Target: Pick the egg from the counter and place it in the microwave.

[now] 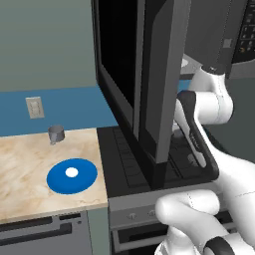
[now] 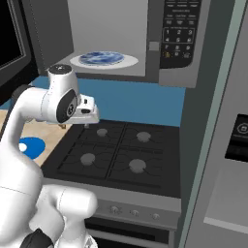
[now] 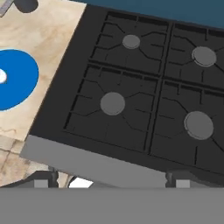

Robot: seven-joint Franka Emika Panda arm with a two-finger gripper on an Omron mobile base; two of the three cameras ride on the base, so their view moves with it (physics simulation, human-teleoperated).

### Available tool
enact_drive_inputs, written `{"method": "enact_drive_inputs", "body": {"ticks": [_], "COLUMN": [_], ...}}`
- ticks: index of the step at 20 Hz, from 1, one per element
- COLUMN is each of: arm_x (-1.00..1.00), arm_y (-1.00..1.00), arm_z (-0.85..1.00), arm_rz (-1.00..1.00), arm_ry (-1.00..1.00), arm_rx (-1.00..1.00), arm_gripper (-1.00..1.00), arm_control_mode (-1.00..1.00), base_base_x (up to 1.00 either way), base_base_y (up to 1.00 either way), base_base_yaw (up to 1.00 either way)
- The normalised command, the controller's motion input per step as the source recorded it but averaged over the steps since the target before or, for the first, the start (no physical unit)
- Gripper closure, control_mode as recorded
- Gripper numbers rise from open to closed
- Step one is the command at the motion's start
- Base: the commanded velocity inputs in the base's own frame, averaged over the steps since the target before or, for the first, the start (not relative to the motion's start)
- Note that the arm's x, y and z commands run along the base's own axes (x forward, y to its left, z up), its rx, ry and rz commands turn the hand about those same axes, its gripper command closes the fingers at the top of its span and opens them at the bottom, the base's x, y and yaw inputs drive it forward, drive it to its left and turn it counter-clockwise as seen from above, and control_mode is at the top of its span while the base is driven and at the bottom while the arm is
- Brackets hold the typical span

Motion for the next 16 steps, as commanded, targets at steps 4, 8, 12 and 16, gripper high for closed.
{"method": "enact_drive_inputs", "body": {"ticks": [4, 8, 12, 16], "arm_x": [-0.53, -0.28, 0.02, 0.26], "arm_y": [0.01, 0.01, 0.06, 0.27], "arm_z": [-0.05, -0.10, -0.05, -0.03], "arm_rz": [0.55, 0.73, 0.79, 0.69], "arm_ry": [-0.09, -0.06, -0.07, -0.08], "arm_rx": [0.01, 0.12, 0.19, 0.19], "arm_gripper": [-1.00, -1.00, -1.00, -1.00], "arm_control_mode": [-1.00, -1.00, -1.00, -1.00], "base_base_x": [0.00, 0.00, 0.00, 0.00], "base_base_y": [0.00, 0.00, 0.00, 0.00], "base_base_yaw": [0.00, 0.00, 0.00, 0.00]}}
